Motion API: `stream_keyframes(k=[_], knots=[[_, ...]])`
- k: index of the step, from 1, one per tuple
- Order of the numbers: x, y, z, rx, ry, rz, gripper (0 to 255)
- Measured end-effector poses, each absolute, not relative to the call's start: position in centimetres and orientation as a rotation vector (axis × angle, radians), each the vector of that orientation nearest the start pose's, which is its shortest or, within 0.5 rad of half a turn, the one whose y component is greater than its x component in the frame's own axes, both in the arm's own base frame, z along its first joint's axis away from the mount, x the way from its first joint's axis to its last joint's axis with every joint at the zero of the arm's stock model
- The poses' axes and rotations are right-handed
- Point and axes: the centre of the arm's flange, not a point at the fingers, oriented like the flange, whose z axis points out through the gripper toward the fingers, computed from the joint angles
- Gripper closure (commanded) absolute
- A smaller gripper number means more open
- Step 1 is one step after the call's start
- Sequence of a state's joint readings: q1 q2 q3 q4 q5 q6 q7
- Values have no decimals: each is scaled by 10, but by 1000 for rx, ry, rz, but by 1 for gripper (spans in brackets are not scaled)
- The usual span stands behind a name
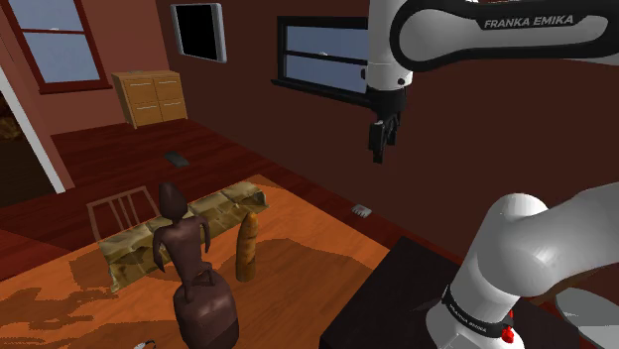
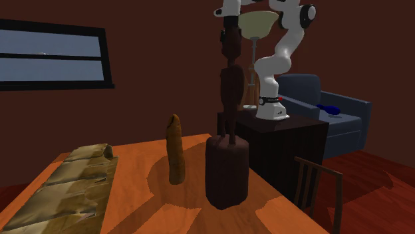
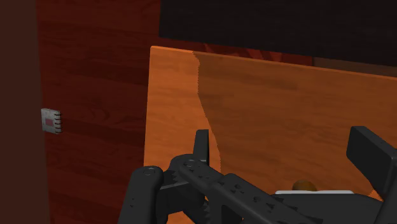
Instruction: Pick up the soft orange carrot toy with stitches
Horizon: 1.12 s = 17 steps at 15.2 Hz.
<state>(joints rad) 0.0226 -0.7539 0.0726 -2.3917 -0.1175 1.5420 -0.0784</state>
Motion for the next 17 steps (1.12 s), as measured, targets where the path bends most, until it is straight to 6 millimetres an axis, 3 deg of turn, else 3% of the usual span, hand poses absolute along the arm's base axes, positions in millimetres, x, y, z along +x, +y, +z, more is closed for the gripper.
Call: stream_keyframes(k=[3, 17], knots=[[323, 25, 555, -3292, -262, 178, 0], [483, 83, 455, -3251, -352, 366, 0]])
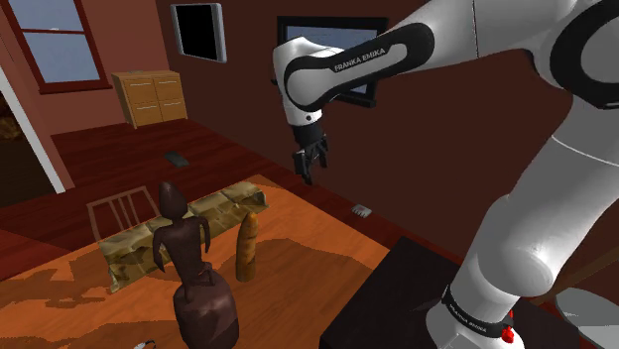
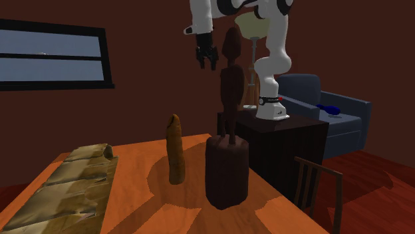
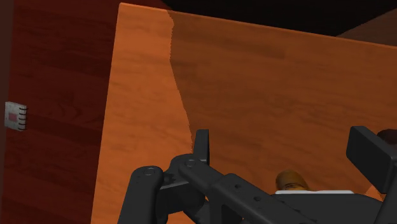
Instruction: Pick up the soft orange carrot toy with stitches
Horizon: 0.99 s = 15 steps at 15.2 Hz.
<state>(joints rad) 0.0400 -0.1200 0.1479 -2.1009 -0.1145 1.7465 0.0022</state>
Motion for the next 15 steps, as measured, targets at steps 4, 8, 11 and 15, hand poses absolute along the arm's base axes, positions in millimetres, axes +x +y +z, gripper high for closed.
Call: stream_keyframes(k=[4, 8, 11, 15], knots=[[529, 102, 423, -3236, -378, 420, 0], [568, 118, 390, -3220, -404, 473, 0], [599, 131, 362, -3208, -422, 512, 0], [640, 149, 323, -3190, -447, 566, 0]])
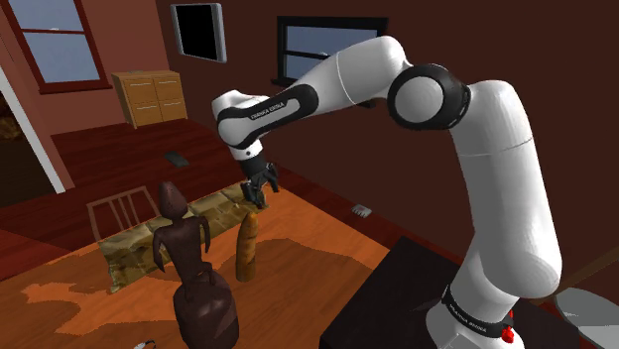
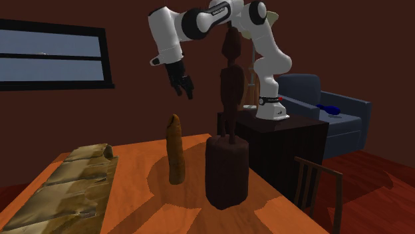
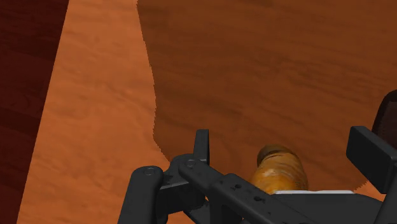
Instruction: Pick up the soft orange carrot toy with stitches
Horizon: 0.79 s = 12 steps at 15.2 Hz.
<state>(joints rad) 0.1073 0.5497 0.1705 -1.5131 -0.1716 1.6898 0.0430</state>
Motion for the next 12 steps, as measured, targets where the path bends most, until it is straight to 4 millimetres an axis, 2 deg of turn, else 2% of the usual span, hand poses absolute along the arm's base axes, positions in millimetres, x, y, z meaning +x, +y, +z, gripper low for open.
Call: stream_keyframes(k=[6, 12], knots=[[693, 179, 274, -3163, -482, 640, 0], [697, 181, 240, -3160, -485, 649, 0]])
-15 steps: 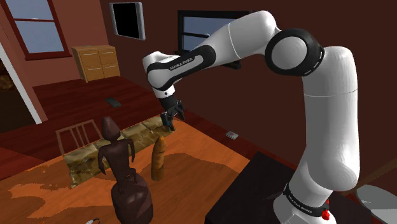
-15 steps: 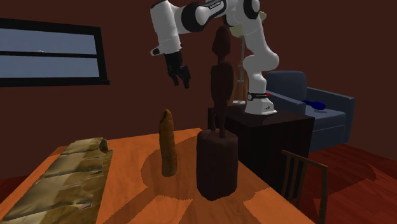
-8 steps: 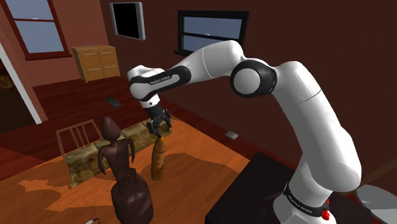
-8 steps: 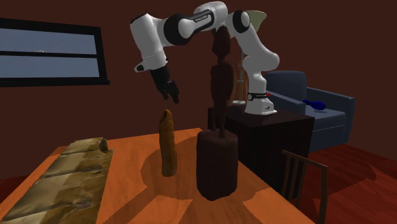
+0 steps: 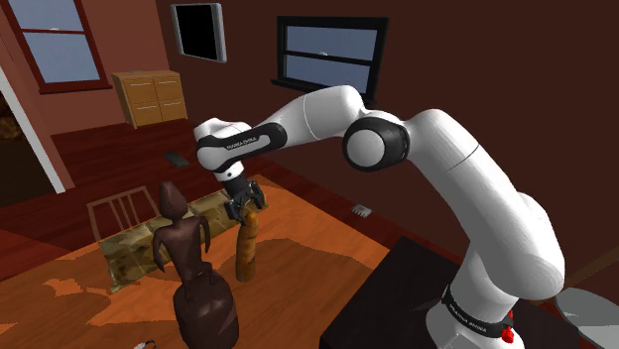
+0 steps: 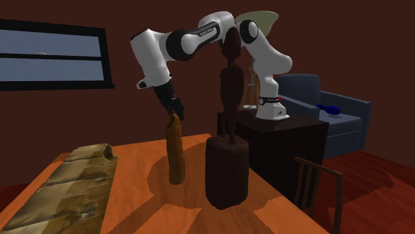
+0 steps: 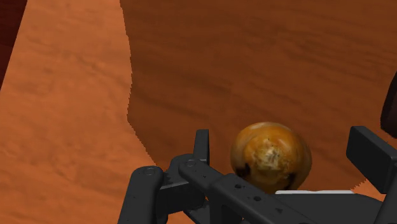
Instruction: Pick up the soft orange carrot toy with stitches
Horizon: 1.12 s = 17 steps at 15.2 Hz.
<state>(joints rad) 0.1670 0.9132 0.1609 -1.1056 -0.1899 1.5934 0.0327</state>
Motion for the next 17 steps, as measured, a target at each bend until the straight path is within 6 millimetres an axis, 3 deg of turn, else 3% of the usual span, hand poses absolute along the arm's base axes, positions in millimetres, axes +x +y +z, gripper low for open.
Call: stream_keyframes(k=[2, 3, 13, 17], knots=[[698, 182, 229, -3160, -485, 649, 0], [698, 182, 227, -3160, -485, 649, 255], [698, 182, 228, -3161, -484, 645, 255], [698, 183, 240, -3160, -485, 649, 255]])
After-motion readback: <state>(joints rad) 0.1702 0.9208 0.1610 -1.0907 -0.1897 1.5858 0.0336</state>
